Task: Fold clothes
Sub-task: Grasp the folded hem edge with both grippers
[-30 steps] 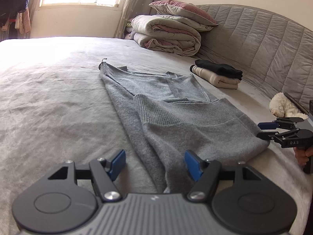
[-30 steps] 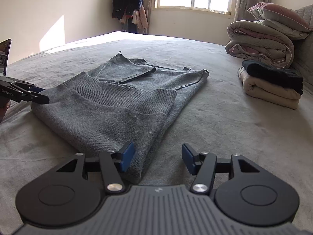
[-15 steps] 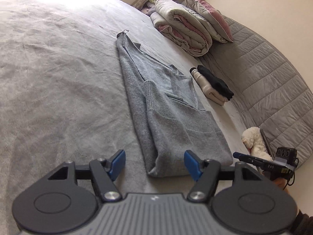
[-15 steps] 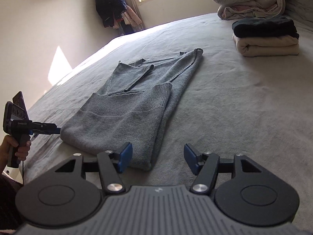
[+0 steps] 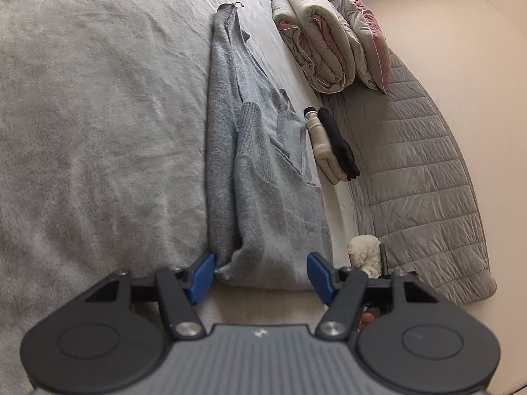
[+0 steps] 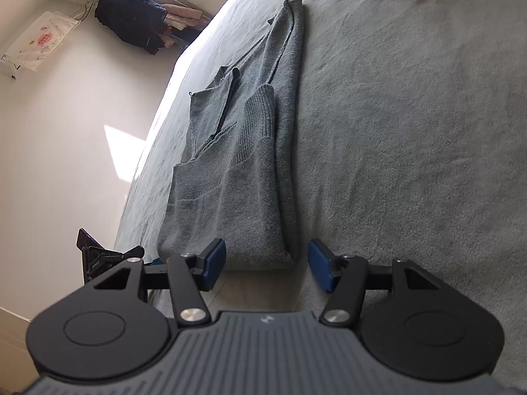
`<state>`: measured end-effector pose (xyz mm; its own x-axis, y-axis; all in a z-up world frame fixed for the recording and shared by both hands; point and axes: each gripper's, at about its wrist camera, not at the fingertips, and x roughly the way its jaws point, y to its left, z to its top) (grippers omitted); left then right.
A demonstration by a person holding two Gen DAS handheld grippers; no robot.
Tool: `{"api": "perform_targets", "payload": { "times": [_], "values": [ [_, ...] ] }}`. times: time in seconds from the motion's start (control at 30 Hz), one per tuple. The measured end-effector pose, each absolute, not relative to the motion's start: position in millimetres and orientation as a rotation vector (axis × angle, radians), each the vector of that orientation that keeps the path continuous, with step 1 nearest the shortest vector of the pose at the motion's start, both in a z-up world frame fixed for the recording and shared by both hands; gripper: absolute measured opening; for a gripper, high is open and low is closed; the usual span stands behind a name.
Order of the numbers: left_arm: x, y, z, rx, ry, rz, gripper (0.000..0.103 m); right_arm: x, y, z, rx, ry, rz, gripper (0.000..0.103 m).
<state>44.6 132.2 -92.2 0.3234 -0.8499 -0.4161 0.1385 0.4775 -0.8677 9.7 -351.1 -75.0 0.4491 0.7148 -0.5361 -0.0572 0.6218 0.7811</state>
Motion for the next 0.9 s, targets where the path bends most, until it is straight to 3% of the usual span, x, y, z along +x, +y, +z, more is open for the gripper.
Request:
{"api": "perform_targets", "payload": {
  "times": [0.2,0.33,0.5,0.6,0.73,0.9],
  "values": [
    [55.9,125.7,-97.7,-0.859,1.038,-0.746,0.046,19.4,-334.7,-76.2,0.778,0.99,0.555,0.058],
    [63.1,121.8,-103.1,-0.874,1.047,-0.734,0.032,25.2,-331.2,-79.8,0.801,0.986,0.55,0.046],
    [66.0,118.5,-105.7,-0.882,1.048,-0.726,0.029,27.5,-333.7,-86.0,0.849,0.985,0.536,0.03],
    [64.0,119.5,-104.0,-0.872,1.041,-0.712,0.028,24.3,-337.5,-84.2,0.854,0.979,0.537,0.027],
    [59.3,122.7,-105.8,-0.913,1.034,-0.668,0.016,19.3,-340.2,-80.4,0.865,0.972,0.534,0.02],
    [51.8,131.5,-107.3,-1.022,1.038,-0.636,0.014,15.3,-344.0,-76.2,0.983,0.954,0.546,0.016]
  ]
}}
